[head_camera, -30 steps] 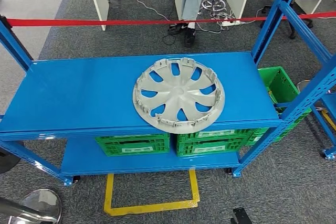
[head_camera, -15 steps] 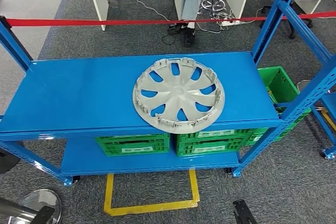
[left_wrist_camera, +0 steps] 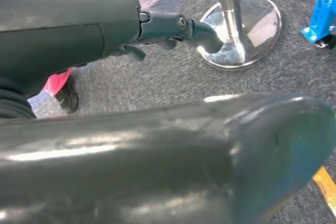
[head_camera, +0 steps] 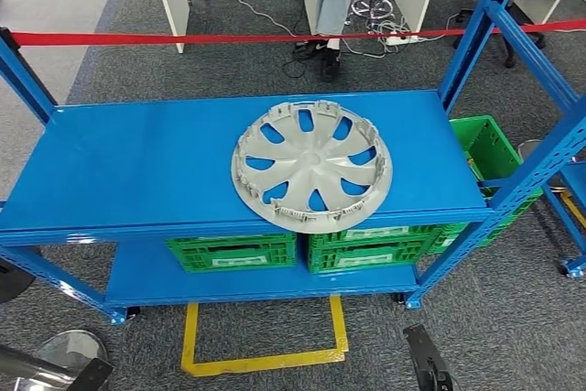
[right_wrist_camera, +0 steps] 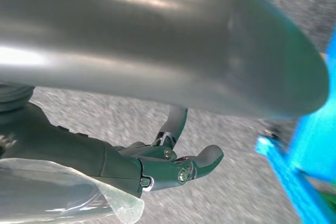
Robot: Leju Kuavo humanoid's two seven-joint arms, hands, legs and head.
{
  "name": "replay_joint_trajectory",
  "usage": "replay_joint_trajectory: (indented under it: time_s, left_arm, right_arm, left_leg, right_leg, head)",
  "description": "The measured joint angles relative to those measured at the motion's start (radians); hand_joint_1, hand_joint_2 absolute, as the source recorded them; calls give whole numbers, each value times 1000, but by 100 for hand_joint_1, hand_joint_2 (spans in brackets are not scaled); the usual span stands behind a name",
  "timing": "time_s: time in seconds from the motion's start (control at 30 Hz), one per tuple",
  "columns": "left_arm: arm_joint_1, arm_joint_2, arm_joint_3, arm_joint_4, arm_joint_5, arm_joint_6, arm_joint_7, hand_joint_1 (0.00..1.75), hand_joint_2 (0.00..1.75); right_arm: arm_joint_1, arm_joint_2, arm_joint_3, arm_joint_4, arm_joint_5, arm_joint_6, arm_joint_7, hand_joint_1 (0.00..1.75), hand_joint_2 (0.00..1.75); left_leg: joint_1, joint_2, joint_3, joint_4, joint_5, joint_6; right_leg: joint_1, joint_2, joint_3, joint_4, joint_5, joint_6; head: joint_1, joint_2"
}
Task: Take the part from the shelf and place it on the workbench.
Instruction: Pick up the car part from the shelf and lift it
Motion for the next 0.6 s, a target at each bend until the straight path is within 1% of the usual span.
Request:
replay_joint_trajectory:
  time_s: [0.1, 0.23, 0.47, 0.6]
  left_arm:
    - [12, 9, -20, -39, -35, 16, 21, 0, 0]
    - [36, 10, -26, -87, -106, 18, 43, 0, 0]
    - [84, 3, -16, -177, -254, -31, 71, 0, 0]
    - [101, -11, 3, -199, -319, -50, 78, 0, 0]
  right_arm:
    - [15, 1, -42, -60, 60, -2, 4, 0, 0]
    - [33, 10, -99, -133, 130, 2, 3, 0, 0]
    - [60, 45, -195, -252, 231, 27, -16, 0, 0]
    - [68, 63, -238, -310, 275, 39, -31, 0, 0]
  left_leg:
    - [0, 0, 0, 0, 0, 0]
    - [0, 0, 0, 0, 0, 0]
    - [0, 0, 0, 0, 0, 0]
    - [0, 0, 0, 0, 0, 0]
  right_leg:
    - [0, 0, 0, 0, 0, 0]
    - [0, 0, 0, 0, 0, 0]
    - [0, 0, 0, 0, 0, 0]
    - [0, 0, 0, 0, 0, 0]
  head:
    - [0, 0]
    - [0, 0]
    - [0, 0]
    - [0, 0]
